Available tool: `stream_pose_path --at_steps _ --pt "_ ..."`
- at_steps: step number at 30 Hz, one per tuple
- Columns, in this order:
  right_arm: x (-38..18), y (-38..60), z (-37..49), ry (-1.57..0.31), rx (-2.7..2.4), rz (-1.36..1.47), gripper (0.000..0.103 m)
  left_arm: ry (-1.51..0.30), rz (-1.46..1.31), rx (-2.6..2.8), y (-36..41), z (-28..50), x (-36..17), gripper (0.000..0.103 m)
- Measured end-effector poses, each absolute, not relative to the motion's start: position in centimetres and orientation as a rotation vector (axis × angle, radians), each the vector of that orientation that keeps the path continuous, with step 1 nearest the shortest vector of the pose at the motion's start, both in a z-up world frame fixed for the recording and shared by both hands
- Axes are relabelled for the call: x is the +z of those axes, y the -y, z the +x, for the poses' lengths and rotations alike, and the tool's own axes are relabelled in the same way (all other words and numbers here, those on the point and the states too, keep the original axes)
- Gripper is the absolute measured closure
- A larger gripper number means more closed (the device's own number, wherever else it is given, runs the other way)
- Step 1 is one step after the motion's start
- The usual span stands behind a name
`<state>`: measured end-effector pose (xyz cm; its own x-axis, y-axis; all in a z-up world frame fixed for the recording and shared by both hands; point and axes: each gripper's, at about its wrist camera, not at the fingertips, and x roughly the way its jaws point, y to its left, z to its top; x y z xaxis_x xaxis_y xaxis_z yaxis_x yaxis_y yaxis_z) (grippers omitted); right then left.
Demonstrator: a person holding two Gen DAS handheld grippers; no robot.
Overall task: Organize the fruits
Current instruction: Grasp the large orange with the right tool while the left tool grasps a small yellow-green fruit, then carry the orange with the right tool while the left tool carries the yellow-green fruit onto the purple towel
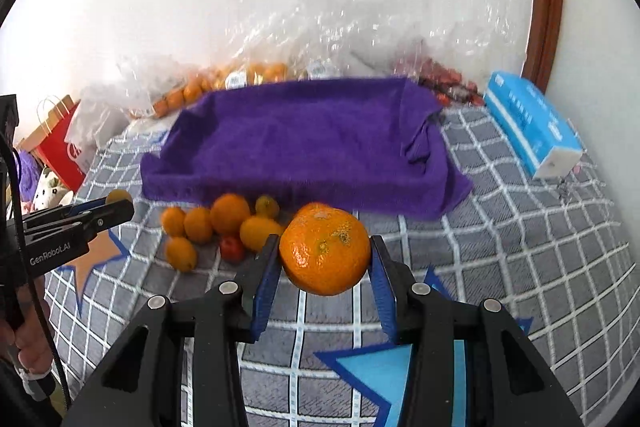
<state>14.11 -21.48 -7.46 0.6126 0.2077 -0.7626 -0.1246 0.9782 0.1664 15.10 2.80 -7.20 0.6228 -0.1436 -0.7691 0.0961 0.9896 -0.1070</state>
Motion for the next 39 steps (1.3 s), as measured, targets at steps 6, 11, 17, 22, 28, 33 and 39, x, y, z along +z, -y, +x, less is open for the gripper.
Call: stream_pose_path --at_steps 6,11,17,22,28,33,39 --pt "-5.0 21.2 15.4 -0.846 0.188 0.086 0.060 -0.861 -0.067 -0.139 -3.0 16.2 -5.1 0.077" --pt "-4.0 21.3 17.0 -0.832 0.187 0.088 0.060 -0.841 -0.064 -0.140 -3.1 17.5 -3.9 0.077" --pt "-3.1 21.2 19.2 -0.812 0.185 0.097 0.060 -0.827 -0.060 -0.145 -3.1 19.6 -2.9 0.077" --pt "-2.7 21.3 21.4 -0.798 0.182 0.105 0.060 -0.823 -0.068 -0.146 -3.0 21.5 -2.3 0.077" --pt "-2.7 21.9 23.7 -0.785 0.172 0.112 0.060 -0.825 -0.064 -0.142 -2.9 23.5 -2.2 0.077" --pt "-2.5 22.6 25.4 -0.770 0.158 0.119 0.060 -0.820 -0.059 -0.143 -2.7 25.1 -2.1 0.077" --pt "-3.1 23.3 27.5 -0.769 0.148 0.132 0.060 -0.823 -0.066 -0.145 -2.6 27.0 -2.5 0.077"
